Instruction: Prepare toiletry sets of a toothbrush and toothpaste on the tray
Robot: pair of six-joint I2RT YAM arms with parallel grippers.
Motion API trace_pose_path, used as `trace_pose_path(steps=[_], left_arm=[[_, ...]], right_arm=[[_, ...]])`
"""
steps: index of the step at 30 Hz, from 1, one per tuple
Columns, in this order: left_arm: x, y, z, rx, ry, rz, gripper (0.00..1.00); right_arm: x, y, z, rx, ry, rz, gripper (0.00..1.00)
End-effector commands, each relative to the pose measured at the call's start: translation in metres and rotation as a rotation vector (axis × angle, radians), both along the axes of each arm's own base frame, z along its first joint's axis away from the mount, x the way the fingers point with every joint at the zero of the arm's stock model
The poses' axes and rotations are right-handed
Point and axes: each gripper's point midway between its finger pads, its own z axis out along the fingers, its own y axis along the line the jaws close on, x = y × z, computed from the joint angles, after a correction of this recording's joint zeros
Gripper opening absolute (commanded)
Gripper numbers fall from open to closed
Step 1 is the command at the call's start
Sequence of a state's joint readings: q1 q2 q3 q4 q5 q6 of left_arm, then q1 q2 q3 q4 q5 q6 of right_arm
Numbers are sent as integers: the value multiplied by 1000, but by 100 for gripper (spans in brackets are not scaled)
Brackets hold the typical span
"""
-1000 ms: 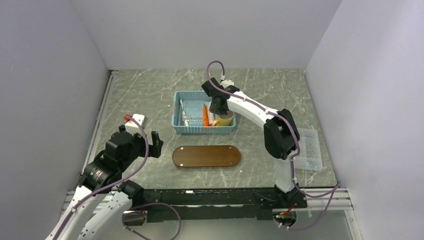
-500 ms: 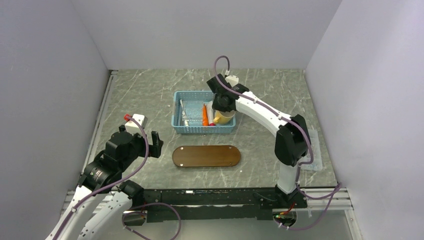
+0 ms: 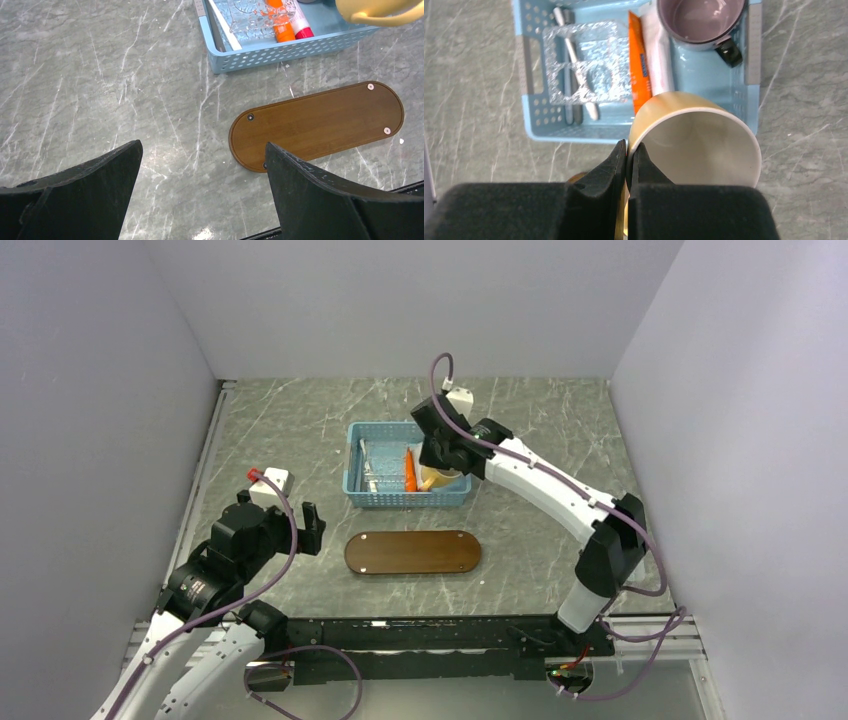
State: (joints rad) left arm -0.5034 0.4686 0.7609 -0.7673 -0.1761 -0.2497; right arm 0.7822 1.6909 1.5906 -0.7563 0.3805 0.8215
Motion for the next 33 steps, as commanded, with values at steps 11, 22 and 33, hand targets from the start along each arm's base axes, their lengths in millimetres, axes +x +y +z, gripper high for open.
trace_pose_path(steps=[11,22,33], left_arm=[[4,20,15,-4,-68,113,99],[0,30,21,-16,-101,160,99],[-6,52,28,-26,-141,271,99]], right_arm=[[-65,60,36,127,-74,142,0],[-106,105,5,39,9,165,0],[-123,133,-24,-18,75,112,0]])
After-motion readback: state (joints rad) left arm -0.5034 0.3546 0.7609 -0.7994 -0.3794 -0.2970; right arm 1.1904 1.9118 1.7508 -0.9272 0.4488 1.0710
